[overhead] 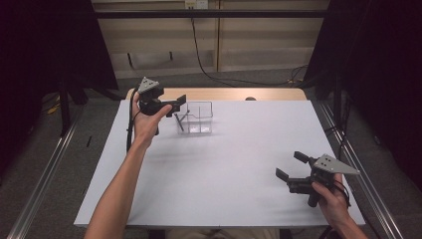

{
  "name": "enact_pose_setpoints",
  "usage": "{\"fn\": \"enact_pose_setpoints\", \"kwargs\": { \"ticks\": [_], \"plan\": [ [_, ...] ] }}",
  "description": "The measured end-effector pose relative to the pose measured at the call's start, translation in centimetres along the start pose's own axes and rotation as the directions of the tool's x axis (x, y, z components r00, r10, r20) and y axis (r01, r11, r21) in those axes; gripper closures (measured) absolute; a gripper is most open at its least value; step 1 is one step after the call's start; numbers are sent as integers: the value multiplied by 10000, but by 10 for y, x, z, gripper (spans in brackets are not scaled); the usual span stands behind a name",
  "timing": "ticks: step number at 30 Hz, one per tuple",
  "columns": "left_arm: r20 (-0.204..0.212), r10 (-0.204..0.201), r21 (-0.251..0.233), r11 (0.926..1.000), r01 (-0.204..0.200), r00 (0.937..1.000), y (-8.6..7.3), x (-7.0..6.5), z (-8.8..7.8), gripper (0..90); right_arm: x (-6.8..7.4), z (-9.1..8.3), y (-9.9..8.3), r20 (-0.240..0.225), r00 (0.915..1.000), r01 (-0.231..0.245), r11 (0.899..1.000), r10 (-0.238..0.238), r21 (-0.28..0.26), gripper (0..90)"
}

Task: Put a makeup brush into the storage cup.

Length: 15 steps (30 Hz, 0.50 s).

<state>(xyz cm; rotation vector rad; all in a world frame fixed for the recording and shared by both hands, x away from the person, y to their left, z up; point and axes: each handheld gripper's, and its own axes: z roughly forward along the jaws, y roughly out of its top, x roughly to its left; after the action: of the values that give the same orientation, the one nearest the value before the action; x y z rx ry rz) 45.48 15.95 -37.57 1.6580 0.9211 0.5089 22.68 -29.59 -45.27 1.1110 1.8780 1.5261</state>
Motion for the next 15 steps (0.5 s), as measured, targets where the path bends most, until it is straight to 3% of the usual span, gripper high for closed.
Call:
{"fn": "enact_pose_setpoints", "kwargs": {
  "ticks": [3, 15],
  "plan": [
    [-38, -105, -65, 9999, 105, 9999, 0, 0, -3, 23, 0, 1, 0, -1, 10000, 10, 10000, -10, -8, 38],
    [-209, 228, -181, 9996, -232, 9995, 1, -2, -17, 23, 1, -3, 1, 55, 10000, 39, 10000, -39, -49, 36]
  ]
}}
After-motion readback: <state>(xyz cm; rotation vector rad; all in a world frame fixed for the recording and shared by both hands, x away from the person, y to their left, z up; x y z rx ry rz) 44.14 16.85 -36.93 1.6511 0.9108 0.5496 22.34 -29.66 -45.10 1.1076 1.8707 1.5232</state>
